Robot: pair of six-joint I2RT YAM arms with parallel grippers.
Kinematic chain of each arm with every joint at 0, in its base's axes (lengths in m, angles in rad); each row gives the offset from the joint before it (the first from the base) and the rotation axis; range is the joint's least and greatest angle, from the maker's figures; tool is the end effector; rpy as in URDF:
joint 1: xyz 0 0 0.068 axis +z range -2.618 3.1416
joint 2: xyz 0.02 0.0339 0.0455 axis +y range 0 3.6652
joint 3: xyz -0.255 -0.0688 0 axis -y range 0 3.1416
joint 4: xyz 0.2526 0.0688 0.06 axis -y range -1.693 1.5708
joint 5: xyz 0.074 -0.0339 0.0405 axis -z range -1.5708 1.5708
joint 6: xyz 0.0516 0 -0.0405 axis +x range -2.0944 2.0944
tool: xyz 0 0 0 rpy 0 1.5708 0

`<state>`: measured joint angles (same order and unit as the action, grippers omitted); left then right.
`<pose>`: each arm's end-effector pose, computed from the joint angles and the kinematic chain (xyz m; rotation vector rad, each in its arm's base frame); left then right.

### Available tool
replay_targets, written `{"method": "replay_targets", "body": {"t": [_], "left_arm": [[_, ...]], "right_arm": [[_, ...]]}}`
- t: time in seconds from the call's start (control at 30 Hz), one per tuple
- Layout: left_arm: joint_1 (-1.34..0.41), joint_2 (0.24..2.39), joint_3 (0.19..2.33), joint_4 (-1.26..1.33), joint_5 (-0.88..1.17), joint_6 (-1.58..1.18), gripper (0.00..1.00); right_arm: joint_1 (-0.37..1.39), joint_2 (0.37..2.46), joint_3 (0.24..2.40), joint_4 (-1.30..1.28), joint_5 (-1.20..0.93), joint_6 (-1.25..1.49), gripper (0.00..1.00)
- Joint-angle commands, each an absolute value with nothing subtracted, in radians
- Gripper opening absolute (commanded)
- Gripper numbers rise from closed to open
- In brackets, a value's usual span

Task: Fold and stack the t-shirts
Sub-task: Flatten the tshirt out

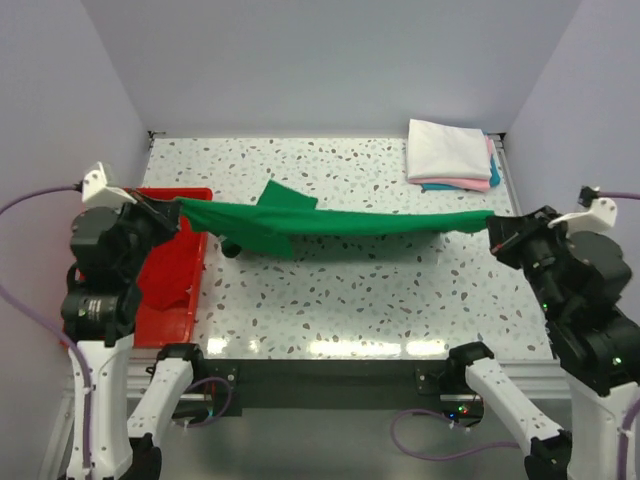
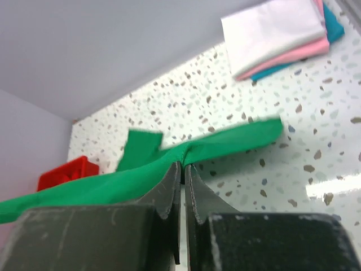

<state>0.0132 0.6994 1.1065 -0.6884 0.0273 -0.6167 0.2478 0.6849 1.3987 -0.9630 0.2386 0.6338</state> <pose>0.1537 0.0006 0.3979 -0.5626 1.7891 -0.4436 0.0946 0.0113 0.4549 0.5166 1.7574 0.4072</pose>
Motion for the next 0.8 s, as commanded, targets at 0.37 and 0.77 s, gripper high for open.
{"method": "replay_targets", "body": {"t": [0.37, 0.77], "left_arm": [[0.023, 0.870, 1.499, -0.583, 0.075, -0.672, 0.00], [0.031, 1.515, 1.937, -0.166, 0.166, -0.689, 0.00]], "right_arm": [[0.244, 0.997, 1.758, -0.930, 0.261, 0.497, 0.00], [0.160, 1.576, 2.148, -0.545, 0.100, 0.456, 0.00]]}}
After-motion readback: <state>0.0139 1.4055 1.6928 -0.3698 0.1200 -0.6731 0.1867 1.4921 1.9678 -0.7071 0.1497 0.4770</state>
